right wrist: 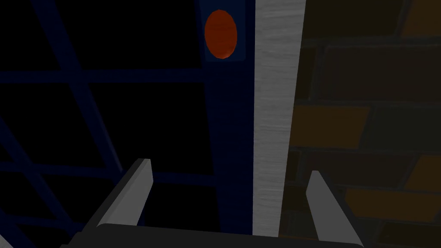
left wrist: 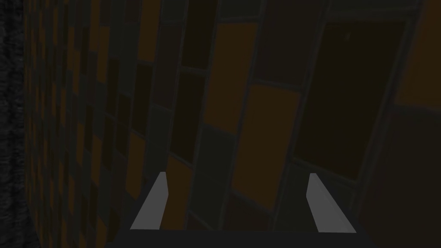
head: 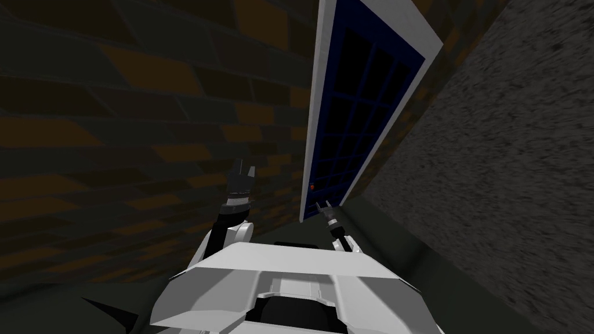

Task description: Pull the door open

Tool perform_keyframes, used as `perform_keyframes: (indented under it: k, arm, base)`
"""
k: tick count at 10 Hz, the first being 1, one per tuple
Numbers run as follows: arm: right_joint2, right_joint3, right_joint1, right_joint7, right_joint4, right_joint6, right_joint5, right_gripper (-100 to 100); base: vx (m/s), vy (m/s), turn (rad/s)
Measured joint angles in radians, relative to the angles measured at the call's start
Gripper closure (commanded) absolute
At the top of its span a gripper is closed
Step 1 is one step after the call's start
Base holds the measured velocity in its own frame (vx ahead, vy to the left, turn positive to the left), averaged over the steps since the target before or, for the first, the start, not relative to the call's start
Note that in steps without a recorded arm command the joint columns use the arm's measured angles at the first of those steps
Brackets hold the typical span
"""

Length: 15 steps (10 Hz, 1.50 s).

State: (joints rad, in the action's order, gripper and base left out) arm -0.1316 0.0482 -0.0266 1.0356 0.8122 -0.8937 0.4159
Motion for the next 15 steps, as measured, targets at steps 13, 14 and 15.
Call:
perform_keyframes:
  k: [13, 14, 15]
  arm:
    - [-0.057, 0.046, 0.014, 0.107, -0.135, -0.063, -0.045, -100]
    - [-0.063, 0.049, 0.055, 0.102, -0.084, -0.051, -0.061, -100]
    - [-0.067, 0.054, 0.052, 0.105, -0.095, -0.052, -0.070, -100]
  base:
    - [0.084, 0.039, 0.158]
    - [0.137, 0.008, 0.059]
    - [0.066, -0.022, -0.031]
